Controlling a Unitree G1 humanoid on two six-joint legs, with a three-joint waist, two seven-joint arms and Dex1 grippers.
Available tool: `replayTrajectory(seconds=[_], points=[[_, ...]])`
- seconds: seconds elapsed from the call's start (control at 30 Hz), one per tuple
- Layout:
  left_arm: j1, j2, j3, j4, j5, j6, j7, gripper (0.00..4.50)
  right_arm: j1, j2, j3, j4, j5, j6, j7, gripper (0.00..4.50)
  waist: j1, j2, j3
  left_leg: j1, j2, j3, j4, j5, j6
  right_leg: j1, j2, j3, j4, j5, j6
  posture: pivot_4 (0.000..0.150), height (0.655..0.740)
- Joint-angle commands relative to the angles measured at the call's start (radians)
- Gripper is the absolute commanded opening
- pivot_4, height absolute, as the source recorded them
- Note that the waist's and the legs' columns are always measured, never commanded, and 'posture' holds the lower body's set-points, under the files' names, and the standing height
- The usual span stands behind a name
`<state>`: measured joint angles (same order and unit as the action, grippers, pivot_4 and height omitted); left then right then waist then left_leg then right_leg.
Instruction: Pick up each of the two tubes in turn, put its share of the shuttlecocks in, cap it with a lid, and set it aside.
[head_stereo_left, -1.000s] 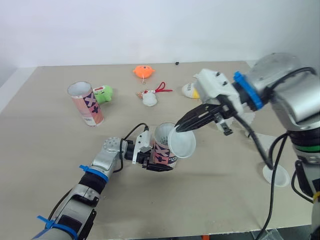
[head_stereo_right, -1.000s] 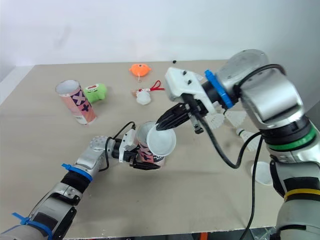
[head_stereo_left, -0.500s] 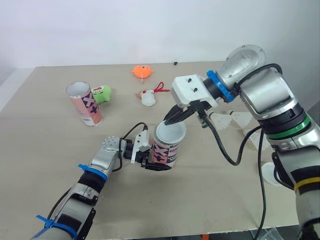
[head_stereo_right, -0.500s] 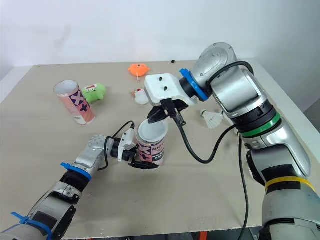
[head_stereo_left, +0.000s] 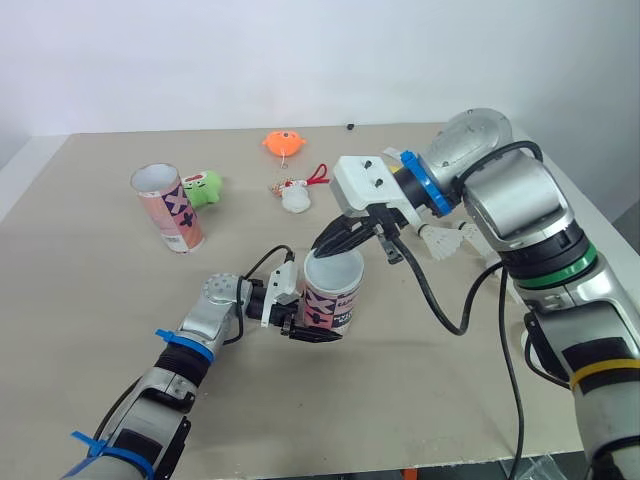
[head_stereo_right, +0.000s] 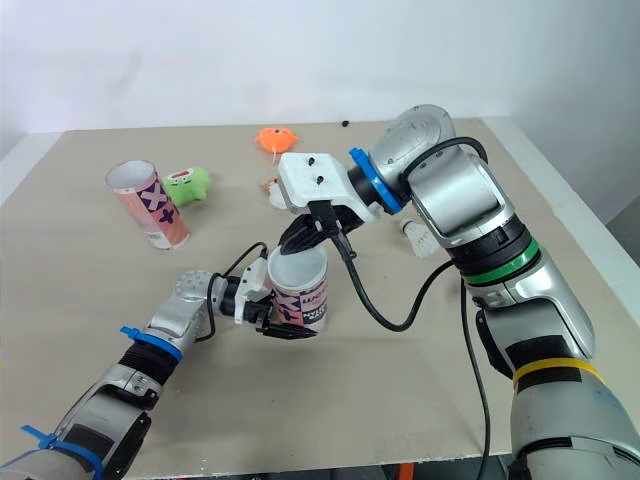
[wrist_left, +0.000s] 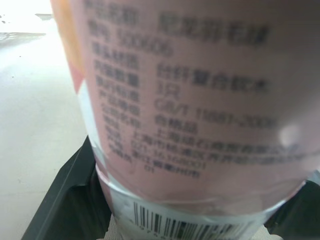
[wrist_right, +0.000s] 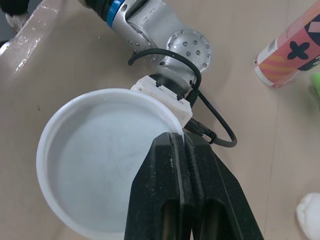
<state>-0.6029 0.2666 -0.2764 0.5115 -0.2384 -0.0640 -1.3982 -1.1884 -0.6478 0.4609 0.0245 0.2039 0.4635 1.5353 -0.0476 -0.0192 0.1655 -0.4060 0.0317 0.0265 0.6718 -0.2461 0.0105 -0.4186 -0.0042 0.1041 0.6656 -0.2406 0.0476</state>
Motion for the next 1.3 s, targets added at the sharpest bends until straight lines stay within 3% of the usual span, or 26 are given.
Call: replayTrajectory(seconds=[0.03,0.5,0.6,0.83,0.97,1.13,1.3], points=[[0.032,0.030,-0.026,0.040,0.059,0.029,0.020,3.08,0.012,0.008,-0.012,-0.021,-0.025,-0.050,-0.010,0.18,-0.001,0.000,0.000,0.000,0.000,0.000,0.000,0.000,0.000,0.000,0.000,0.000,0.000,-0.001,0.002,0.150,0.7323],[0.063,0.055,-0.016,0.000,0.052,0.045,0.044,3.08,0.141,-0.041,-0.045,-0.170,-0.087,-0.180,-0.080,0.18,-0.001,-0.002,-0.003,0.001,0.002,0.000,0.000,0.000,0.000,0.000,0.002,-0.001,0.000,-0.002,0.002,0.150,0.7323],[0.067,0.060,-0.017,-0.009,0.050,0.049,0.046,3.08,0.168,-0.027,-0.063,-0.188,-0.093,-0.169,-0.126,1.08,-0.002,-0.003,-0.004,0.001,0.002,0.000,0.000,0.000,0.000,0.001,0.002,-0.001,0.000,-0.002,0.001,0.150,0.7323],[0.075,0.068,-0.018,-0.028,0.045,0.062,0.047,3.08,0.200,0.002,-0.088,-0.208,-0.083,-0.155,-0.181,4.42,-0.002,-0.004,-0.006,0.003,0.006,0.000,-0.001,0.000,0.000,0.001,0.006,-0.001,0.000,-0.002,-0.001,0.150,0.7323],[0.077,0.069,-0.021,-0.036,0.043,0.069,0.046,3.08,0.191,0.013,-0.106,-0.211,-0.060,-0.126,-0.182,4.47,-0.001,-0.004,-0.008,0.003,0.009,0.000,-0.001,0.000,0.000,0.001,0.010,-0.001,0.000,-0.003,-0.003,0.150,0.7323],[0.079,0.073,-0.021,-0.040,0.043,0.073,0.043,3.08,0.079,-0.005,-0.262,-0.215,0.166,0.078,-0.134,4.47,-0.001,-0.004,-0.008,0.002,0.013,0.000,-0.001,0.000,0.000,0.000,0.013,0.000,0.000,0.000,-0.009,0.150,0.7323],[0.078,0.074,-0.020,-0.039,0.043,0.073,0.045,3.08,0.069,-0.039,-0.285,-0.252,0.275,0.190,-0.105,4.47,-0.001,-0.004,-0.008,0.003,0.015,-0.001,-0.002,0.000,0.000,0.000,0.015,-0.003,0.001,-0.001,-0.011,0.150,0.7323]])
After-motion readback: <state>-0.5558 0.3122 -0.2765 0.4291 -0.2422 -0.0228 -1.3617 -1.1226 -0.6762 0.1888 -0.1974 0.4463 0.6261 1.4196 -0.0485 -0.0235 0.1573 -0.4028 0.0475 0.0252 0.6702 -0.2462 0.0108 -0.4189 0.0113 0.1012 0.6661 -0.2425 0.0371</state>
